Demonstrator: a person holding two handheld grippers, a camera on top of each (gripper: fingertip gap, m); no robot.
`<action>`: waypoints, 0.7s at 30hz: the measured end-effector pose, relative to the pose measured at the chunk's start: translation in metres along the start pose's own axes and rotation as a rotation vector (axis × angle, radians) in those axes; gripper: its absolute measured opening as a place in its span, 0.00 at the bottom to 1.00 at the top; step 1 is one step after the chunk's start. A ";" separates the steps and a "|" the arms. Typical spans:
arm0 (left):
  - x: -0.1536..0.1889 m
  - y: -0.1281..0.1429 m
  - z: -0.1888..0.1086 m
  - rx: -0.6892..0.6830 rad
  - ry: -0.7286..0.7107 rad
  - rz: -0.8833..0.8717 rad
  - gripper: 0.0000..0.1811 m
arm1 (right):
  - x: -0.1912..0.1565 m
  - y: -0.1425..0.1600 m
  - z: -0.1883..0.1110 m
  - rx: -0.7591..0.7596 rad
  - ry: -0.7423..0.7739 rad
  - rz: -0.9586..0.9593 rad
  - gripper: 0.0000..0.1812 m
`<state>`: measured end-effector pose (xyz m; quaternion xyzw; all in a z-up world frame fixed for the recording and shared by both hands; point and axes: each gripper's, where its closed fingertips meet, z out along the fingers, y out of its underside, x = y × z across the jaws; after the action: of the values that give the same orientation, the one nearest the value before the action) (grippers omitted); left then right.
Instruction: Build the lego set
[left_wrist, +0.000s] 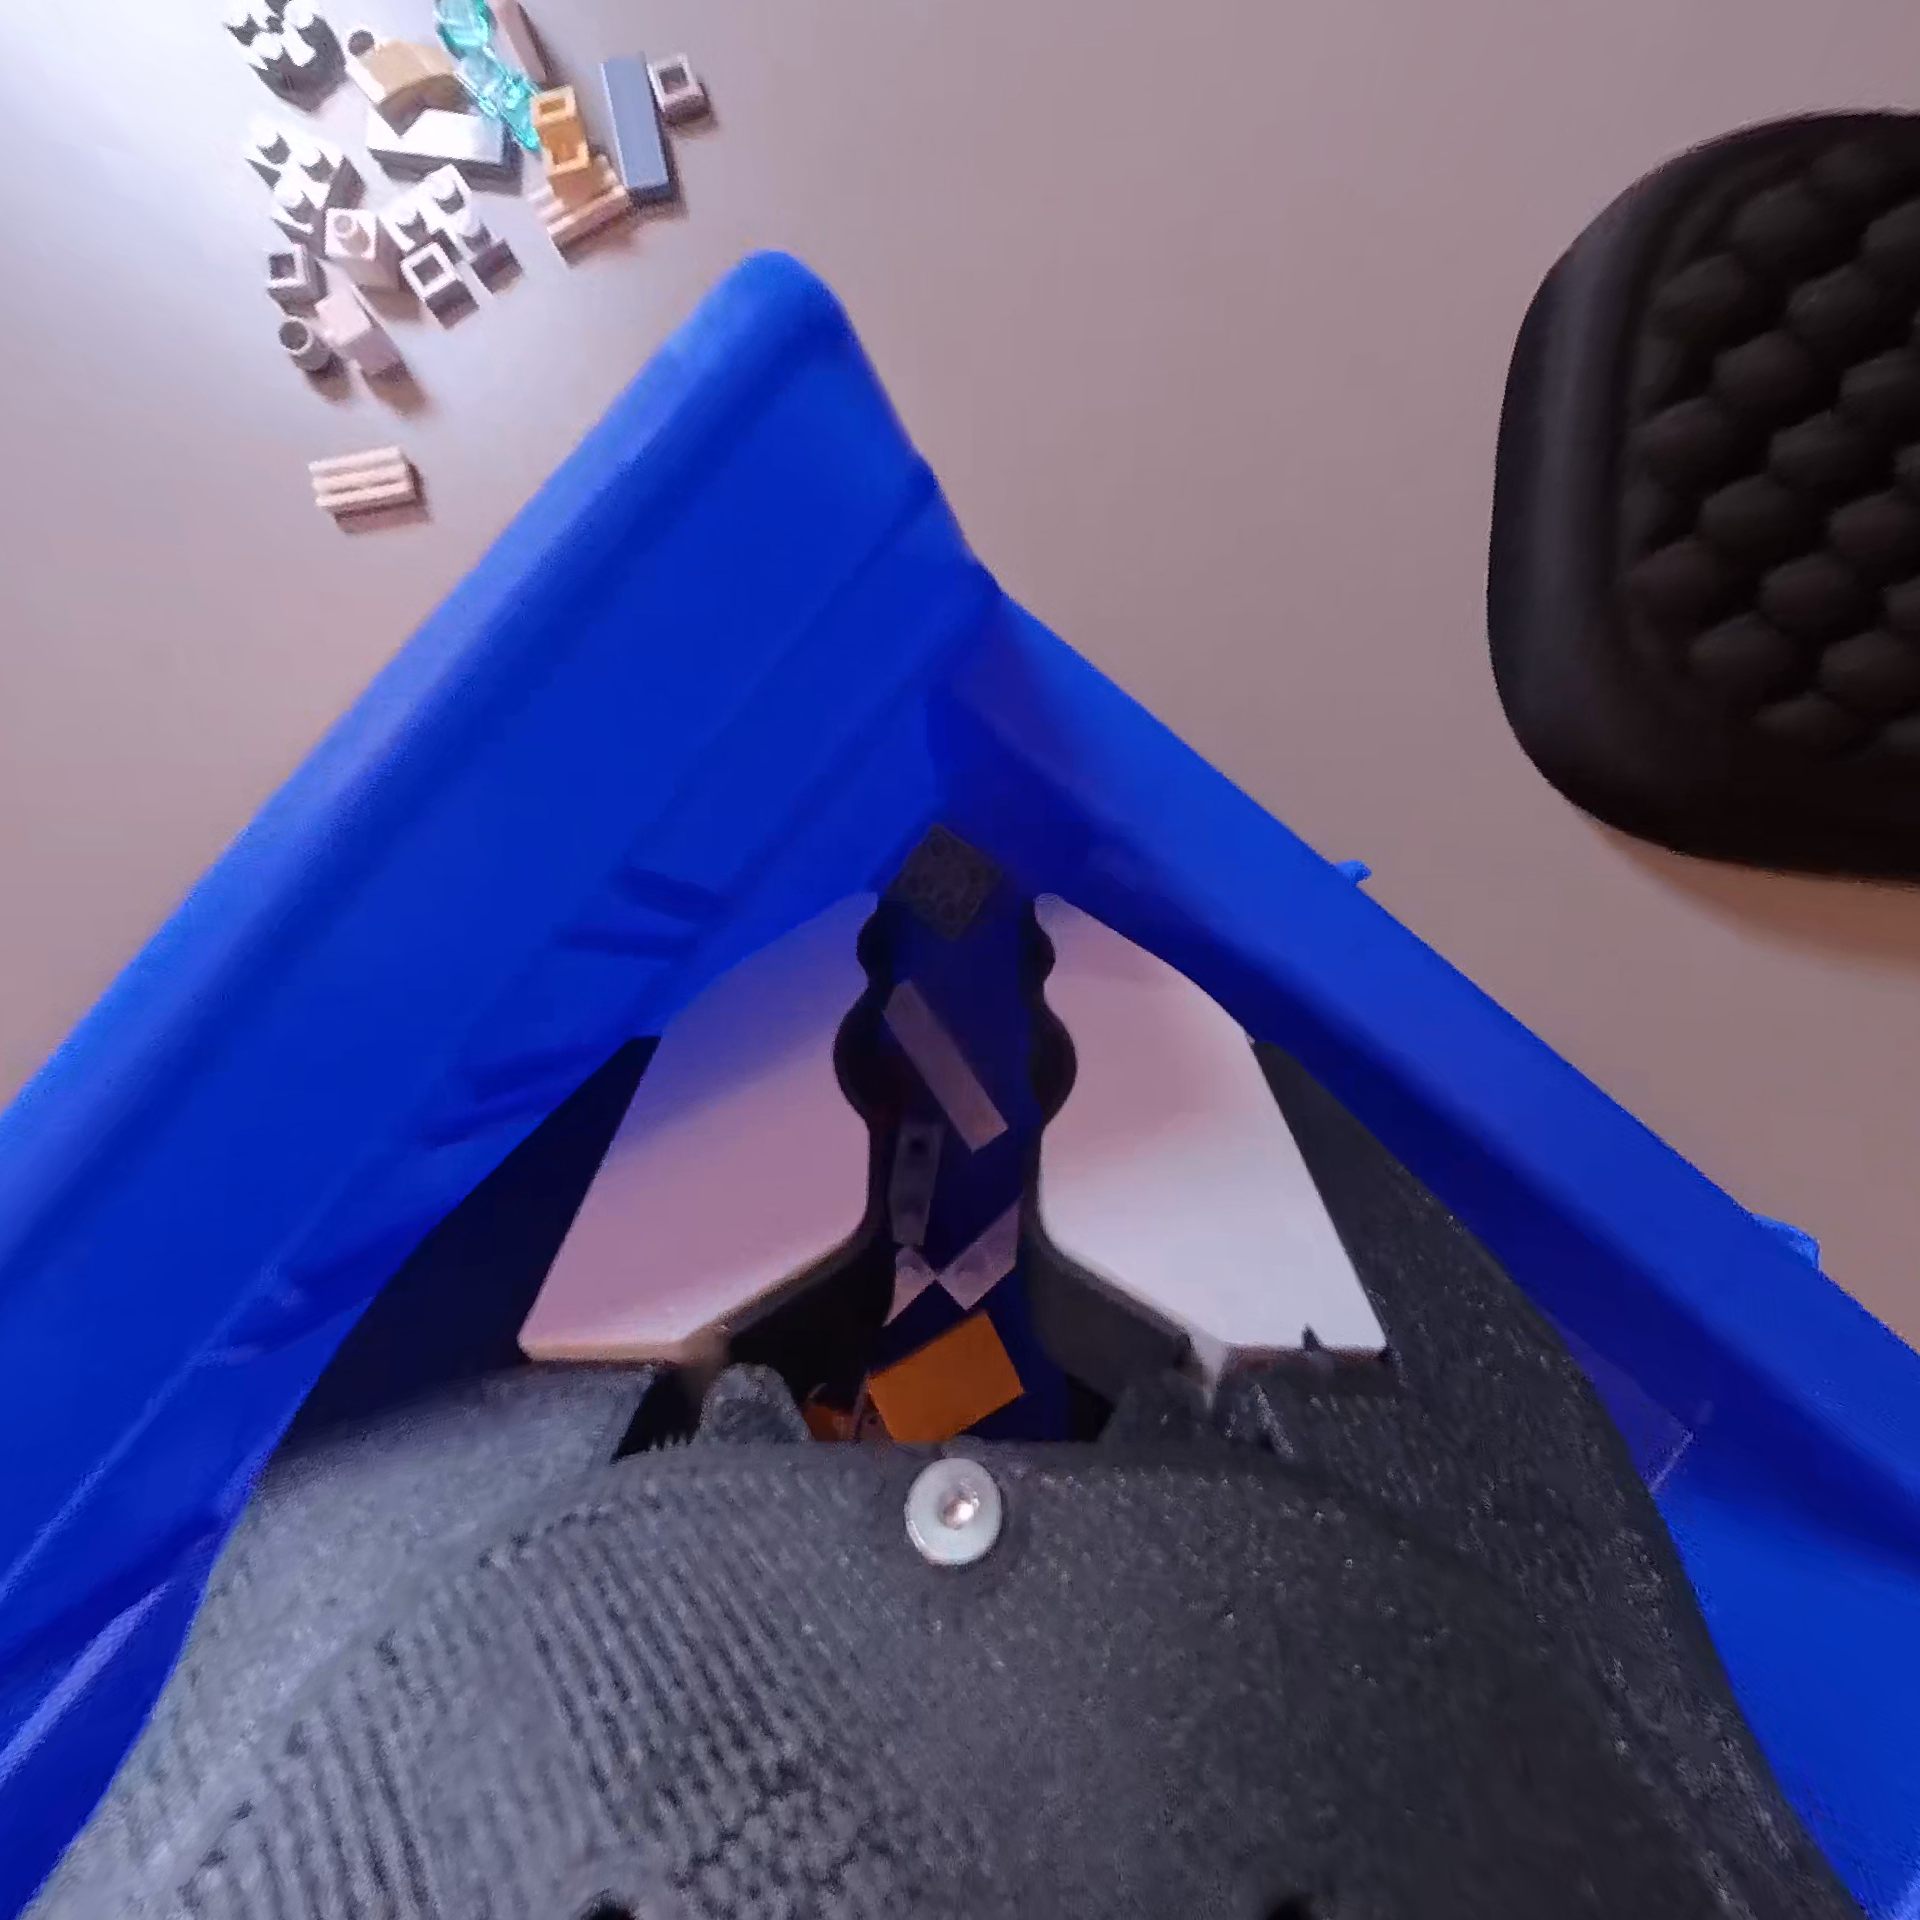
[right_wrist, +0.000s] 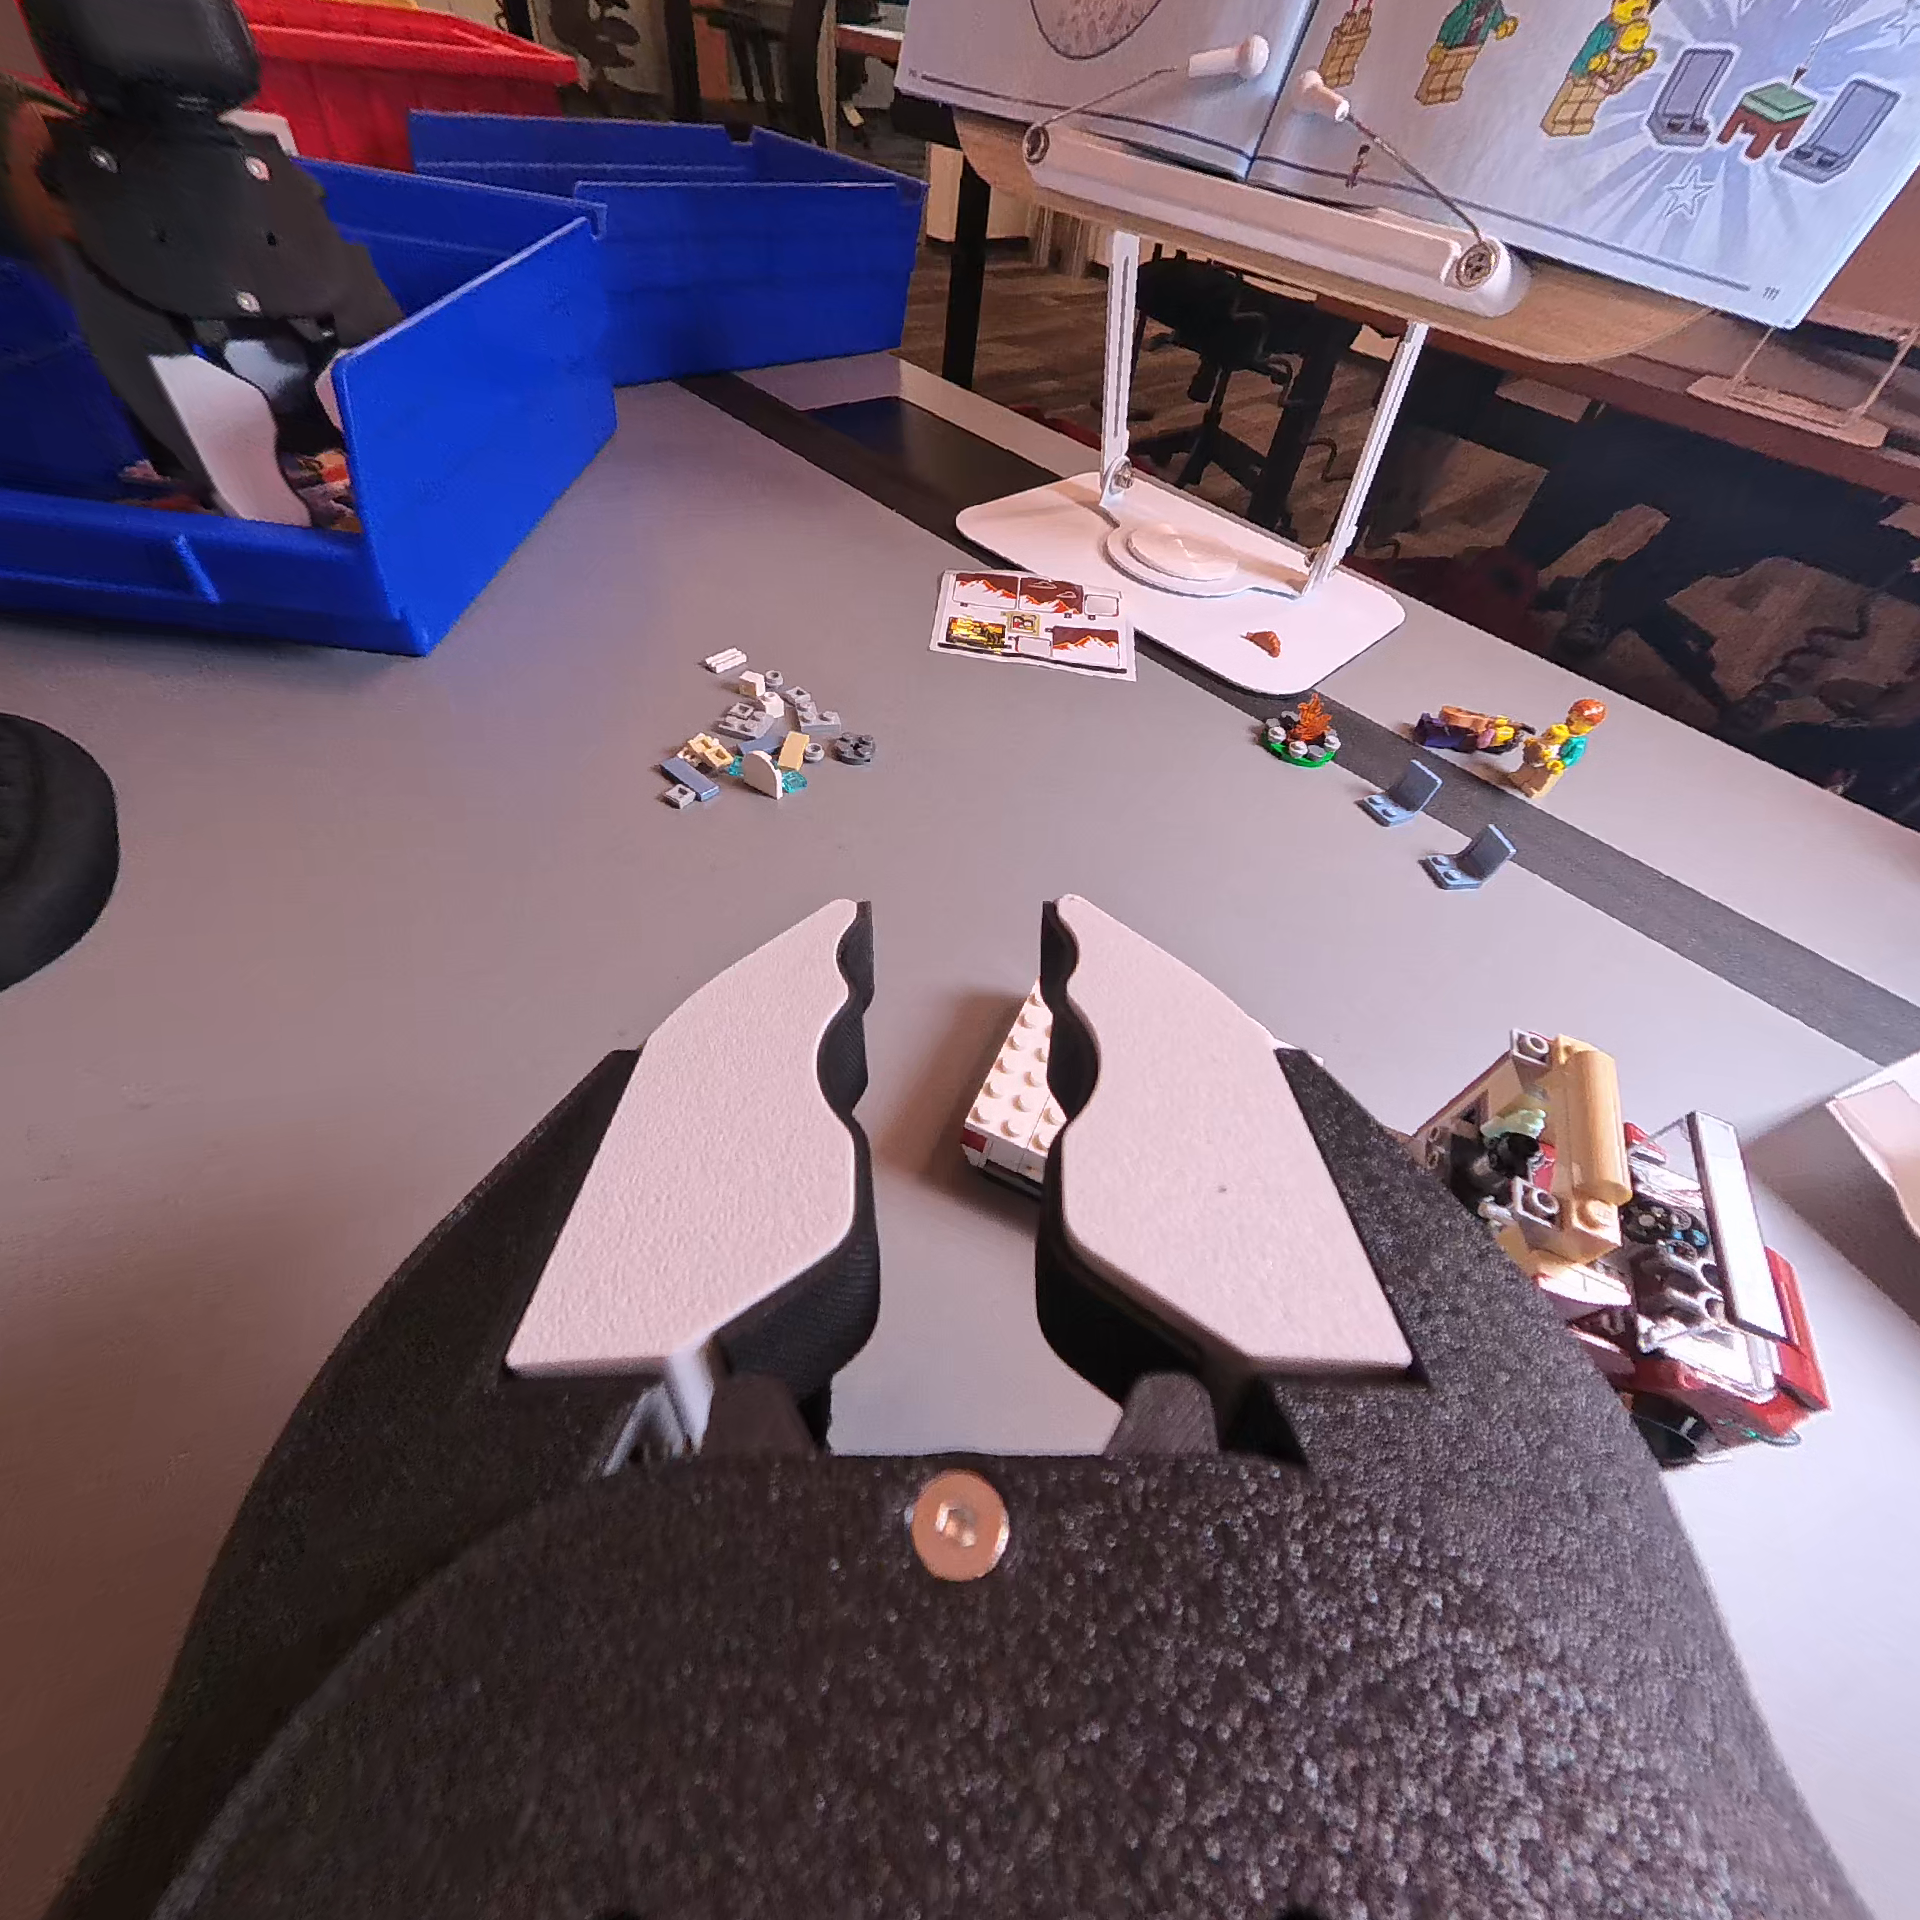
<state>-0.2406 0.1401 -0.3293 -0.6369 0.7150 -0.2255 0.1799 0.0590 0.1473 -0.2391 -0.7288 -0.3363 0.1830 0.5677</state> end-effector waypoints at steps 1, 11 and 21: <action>-0.001 -0.001 0.001 0.015 -0.007 -0.010 0.11 | 0.000 0.000 0.000 0.001 -0.001 0.003 0.17; -0.004 0.001 0.000 -0.042 -0.065 0.037 0.02 | 0.003 -0.003 -0.006 0.018 0.010 0.010 0.17; -0.008 0.008 -0.015 -0.101 -0.128 0.067 0.00 | 0.005 -0.004 -0.008 0.025 0.014 0.013 0.17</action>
<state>-0.2542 0.1504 -0.3210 -0.6339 0.7333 -0.1418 0.2006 0.0667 0.1458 -0.2324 -0.7252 -0.3253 0.1858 0.5777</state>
